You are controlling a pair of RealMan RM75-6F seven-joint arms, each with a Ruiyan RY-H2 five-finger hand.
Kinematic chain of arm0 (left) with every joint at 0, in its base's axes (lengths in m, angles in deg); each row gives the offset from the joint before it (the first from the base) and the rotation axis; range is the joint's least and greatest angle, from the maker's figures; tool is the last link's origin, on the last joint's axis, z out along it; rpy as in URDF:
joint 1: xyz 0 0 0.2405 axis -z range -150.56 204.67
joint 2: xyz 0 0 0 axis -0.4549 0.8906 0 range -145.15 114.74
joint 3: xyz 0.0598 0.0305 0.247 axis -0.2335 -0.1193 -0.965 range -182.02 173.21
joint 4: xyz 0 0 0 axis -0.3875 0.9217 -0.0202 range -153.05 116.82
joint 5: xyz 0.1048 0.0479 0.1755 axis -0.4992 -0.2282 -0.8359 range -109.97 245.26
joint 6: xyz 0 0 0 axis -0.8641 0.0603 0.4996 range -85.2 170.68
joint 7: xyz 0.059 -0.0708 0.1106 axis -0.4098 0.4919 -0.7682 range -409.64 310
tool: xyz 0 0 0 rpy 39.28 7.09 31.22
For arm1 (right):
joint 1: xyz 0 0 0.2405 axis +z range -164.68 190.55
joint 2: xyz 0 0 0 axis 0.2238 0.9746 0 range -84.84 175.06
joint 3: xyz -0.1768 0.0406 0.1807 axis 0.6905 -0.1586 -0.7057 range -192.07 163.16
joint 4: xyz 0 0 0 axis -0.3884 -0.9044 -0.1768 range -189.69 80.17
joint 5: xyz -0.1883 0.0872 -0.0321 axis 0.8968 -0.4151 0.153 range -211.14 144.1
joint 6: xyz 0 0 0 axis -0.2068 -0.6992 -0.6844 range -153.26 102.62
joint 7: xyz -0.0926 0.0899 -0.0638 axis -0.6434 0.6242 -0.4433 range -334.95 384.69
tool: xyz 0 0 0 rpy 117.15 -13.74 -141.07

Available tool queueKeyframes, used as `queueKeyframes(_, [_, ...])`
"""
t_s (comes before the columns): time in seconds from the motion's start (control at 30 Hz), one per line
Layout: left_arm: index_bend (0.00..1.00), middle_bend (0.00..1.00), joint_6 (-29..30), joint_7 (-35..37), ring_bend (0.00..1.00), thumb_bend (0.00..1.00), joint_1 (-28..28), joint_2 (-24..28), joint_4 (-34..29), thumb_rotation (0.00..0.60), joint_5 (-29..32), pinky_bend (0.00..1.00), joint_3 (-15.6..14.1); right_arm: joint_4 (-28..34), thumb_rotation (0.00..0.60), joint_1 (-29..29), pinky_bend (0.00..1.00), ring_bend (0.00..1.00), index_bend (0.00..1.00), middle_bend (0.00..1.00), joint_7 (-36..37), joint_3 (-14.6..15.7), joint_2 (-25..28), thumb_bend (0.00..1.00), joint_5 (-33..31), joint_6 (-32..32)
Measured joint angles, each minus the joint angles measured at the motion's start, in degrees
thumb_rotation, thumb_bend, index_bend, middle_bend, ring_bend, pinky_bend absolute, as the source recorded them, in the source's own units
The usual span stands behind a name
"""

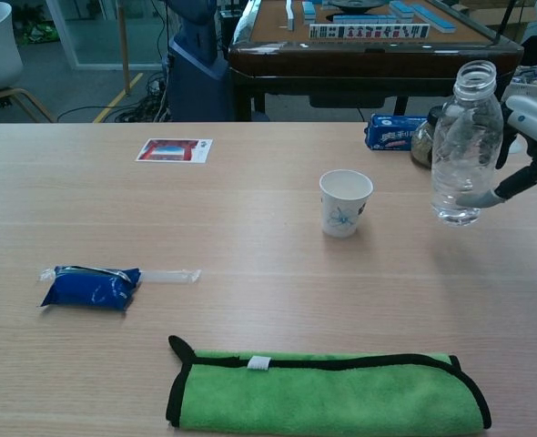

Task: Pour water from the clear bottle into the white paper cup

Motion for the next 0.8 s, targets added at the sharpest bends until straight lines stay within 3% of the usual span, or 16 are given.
queueKeyframes(0.33, [0.31,0.0,-0.1,0.1,0.06,0.1,0.0,0.2,-0.3,0.6,0.2,0.44,0.0,1.0,0.6,2.1,0.53,0.51,0.58,0.63,-6.8,-1.3,0.8,0.1,-1.9,2.8])
queueKeyframes(0.8, [0.31,0.0,0.2,0.9,0.06,0.1,-0.1,1.0,-0.8,0.6,0.4,0.44,0.3,7.0,0.6,5.1,0.54,0.52,0.59,0.64,-25.5,-3.8,3.0,0.1,-9.9,8.1])
